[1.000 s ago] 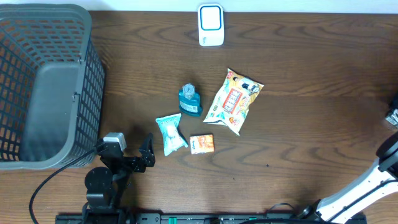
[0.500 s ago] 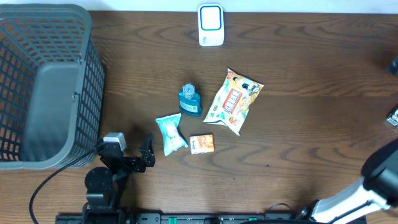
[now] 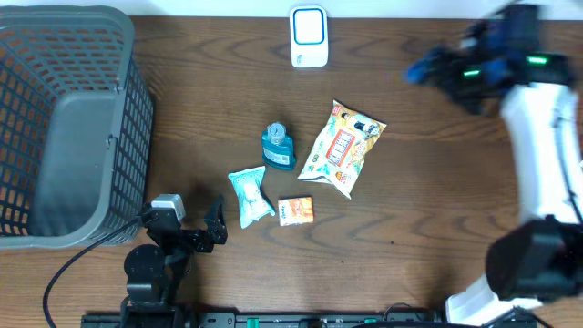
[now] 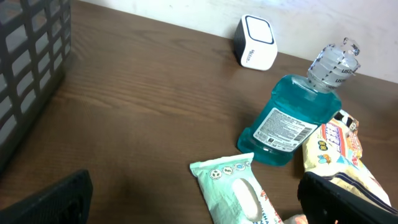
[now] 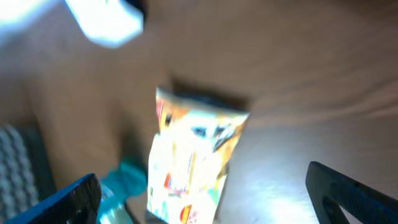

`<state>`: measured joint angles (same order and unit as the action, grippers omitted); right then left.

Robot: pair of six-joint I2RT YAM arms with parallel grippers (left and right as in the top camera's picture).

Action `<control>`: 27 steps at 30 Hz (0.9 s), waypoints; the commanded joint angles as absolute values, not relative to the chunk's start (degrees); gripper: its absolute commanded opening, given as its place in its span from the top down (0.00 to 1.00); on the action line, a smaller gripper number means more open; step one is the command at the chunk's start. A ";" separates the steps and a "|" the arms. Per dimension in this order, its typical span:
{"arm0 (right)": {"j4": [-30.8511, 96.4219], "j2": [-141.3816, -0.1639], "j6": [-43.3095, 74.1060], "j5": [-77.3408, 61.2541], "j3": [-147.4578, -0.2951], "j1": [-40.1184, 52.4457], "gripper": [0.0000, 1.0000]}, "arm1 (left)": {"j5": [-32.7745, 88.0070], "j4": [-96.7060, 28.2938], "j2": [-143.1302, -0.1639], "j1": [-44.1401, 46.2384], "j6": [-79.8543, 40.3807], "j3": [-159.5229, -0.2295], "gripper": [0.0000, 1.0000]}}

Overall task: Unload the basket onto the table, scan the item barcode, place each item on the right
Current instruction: 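Bring the right gripper back to the yellow snack bag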

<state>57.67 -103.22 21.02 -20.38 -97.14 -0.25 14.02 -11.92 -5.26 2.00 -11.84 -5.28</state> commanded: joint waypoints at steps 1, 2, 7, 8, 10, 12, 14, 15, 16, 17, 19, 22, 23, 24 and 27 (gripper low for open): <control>58.13 -107.18 22.72 -13.56 -95.50 7.90 0.01 | 13.89 -12.99 -5.10 2.22 -11.70 -4.16 0.02; 58.15 -108.36 22.72 -12.97 -95.46 9.91 0.01 | 13.89 -12.97 -5.10 2.22 -11.70 -4.16 0.02; 58.17 -113.71 28.69 -9.43 -95.46 16.64 0.01 | 13.89 -12.99 -5.10 2.22 -11.70 -4.16 0.02; 58.11 -114.69 30.13 -9.32 -95.46 17.67 0.01 | 13.89 -12.99 -5.08 2.22 -11.68 -4.16 0.02; 57.82 -115.87 32.88 -8.88 -95.46 19.38 0.01 | 13.89 -12.99 -5.10 2.22 -11.70 -4.16 0.02; 57.49 -116.22 36.84 -6.83 -95.48 21.04 0.01 | 13.89 -12.99 -5.10 2.22 -11.70 -4.16 0.02; 56.38 -116.22 39.44 -4.12 -95.72 22.79 0.01 | 13.89 -12.99 -5.10 2.22 -11.70 -4.16 0.02; 55.46 -116.22 40.14 -3.01 -95.96 23.70 0.01 | 13.89 -12.99 -5.10 2.22 -11.70 -4.16 0.02; 53.95 -116.25 40.40 -2.15 -95.98 24.71 0.01 | 13.89 -12.99 -5.10 2.22 -11.68 -4.16 0.02; 52.34 -116.46 40.97 -1.28 -95.98 25.76 0.01 | 13.89 -12.99 -5.10 2.22 -11.70 -4.16 0.02; 50.09 -117.21 41.89 0.84 -95.98 27.68 0.01 | 13.89 -12.99 -5.10 2.22 -11.70 -4.16 0.02; 50.17 -118.80 45.45 7.84 -95.98 30.61 0.02 | 13.89 -12.99 -5.10 2.22 -11.70 -4.16 0.02; 51.05 -119.24 47.11 10.31 -95.98 31.33 0.02 | 13.89 -12.99 -5.10 2.22 -11.70 -4.16 0.02; 52.25 -119.61 49.41 13.23 -95.98 32.21 0.02 | 13.89 -12.99 -5.10 2.22 -11.70 -4.16 0.02; 52.23 -120.22 50.59 15.14 -95.98 33.50 0.01 | 13.89 -12.99 -5.10 2.22 -11.70 -4.16 0.02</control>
